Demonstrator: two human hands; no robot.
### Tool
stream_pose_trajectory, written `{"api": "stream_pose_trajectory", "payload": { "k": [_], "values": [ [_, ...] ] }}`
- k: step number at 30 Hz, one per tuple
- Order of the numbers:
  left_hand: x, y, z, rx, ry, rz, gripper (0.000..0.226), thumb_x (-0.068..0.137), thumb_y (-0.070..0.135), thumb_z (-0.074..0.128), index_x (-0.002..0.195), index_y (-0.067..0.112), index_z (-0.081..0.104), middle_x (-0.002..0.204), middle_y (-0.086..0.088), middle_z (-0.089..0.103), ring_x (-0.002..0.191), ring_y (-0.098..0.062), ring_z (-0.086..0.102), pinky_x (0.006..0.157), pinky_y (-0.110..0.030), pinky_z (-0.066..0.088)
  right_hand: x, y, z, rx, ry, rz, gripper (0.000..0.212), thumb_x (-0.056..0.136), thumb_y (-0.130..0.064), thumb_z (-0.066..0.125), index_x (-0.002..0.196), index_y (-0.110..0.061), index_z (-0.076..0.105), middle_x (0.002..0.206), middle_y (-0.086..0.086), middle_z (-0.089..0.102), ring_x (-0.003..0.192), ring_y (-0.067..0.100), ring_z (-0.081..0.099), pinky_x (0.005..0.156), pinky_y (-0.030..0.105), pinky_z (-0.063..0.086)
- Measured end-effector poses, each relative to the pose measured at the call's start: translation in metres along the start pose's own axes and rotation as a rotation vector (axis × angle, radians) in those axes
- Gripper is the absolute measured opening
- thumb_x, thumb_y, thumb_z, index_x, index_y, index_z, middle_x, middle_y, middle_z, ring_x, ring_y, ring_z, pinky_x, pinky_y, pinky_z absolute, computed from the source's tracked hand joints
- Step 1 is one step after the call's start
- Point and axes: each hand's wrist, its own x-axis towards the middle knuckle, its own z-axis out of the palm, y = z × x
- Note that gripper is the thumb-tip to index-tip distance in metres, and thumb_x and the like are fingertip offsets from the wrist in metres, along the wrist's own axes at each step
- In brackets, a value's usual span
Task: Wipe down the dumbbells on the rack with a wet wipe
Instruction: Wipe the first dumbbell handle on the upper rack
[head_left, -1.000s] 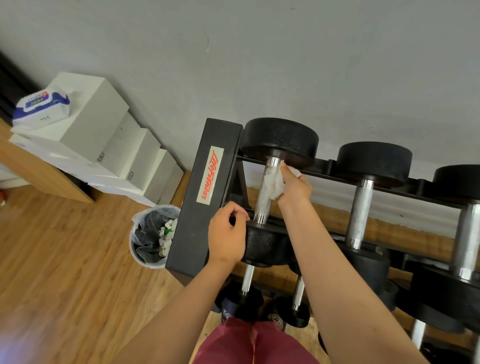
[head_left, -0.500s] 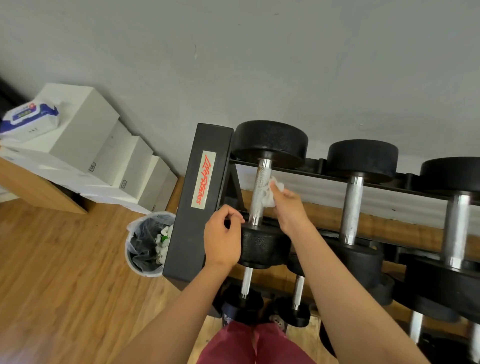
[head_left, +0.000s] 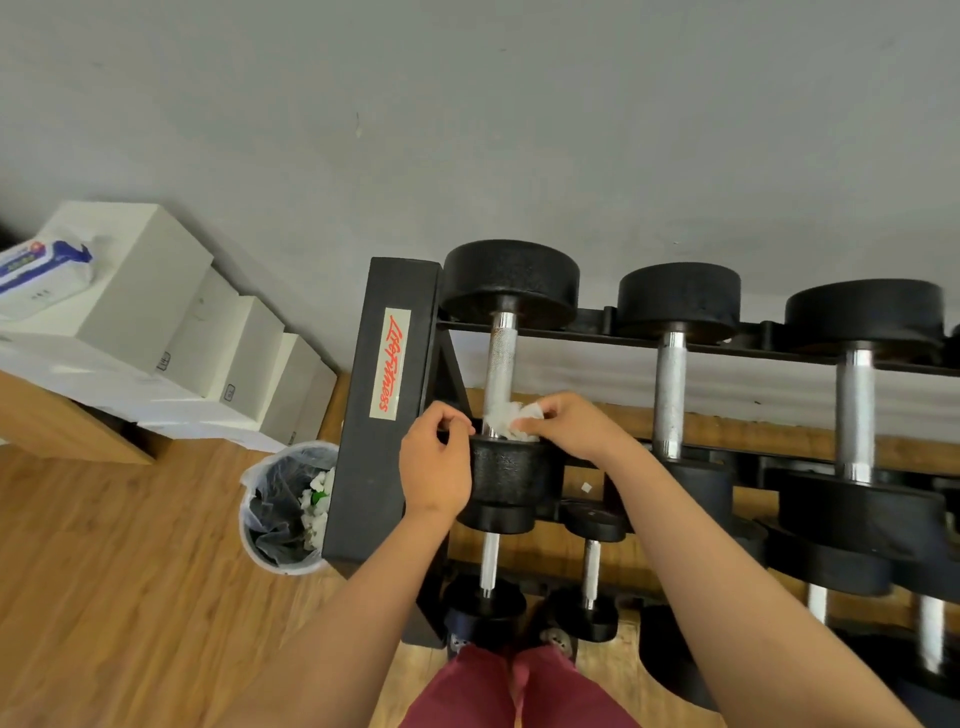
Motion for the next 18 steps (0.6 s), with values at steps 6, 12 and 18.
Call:
{"api": "stream_pose_trajectory", "payload": {
  "k": [6,12,18],
  "values": [
    [-0.003,0.015,-0.016,-0.120,-0.191,-0.051,0.012,0.097,0.020,0.055,0.102,0.020,0.066,0.100,0.009,0.066,0.102,-0.006,0.060,0.091,-0.024,0.047,-0.043,-0.010,0.002,0.283,0.200,-0.188,0.014,0.093,-0.017,0.062,0.105,-0.022,0.068,0.104,-0.008,0.067,0.099,0.006,0.062,0.078,0.013,0.048],
    [-0.027,0.054,-0.046,-0.183,-0.327,0.177,0.032,0.088,0.029,0.069,0.119,0.029,0.062,0.118,0.017,0.063,0.117,0.000,0.054,0.099,-0.017,0.041,-0.060,-0.025,0.019,0.378,0.306,-0.341,0.022,0.087,-0.009,0.069,0.107,-0.018,0.065,0.106,-0.003,0.068,0.099,0.007,0.063,0.085,0.022,0.052],
    [-0.024,0.056,-0.053,-0.159,-0.373,0.210,0.031,0.085,0.018,0.073,0.113,0.027,0.064,0.105,0.014,0.068,0.100,-0.002,0.063,0.082,-0.014,0.050,-0.065,-0.034,0.034,0.395,0.241,-0.417,0.031,0.085,-0.007,0.071,0.114,-0.009,0.061,0.112,0.005,0.065,0.101,0.010,0.063,0.084,0.020,0.052]
  ]
}}
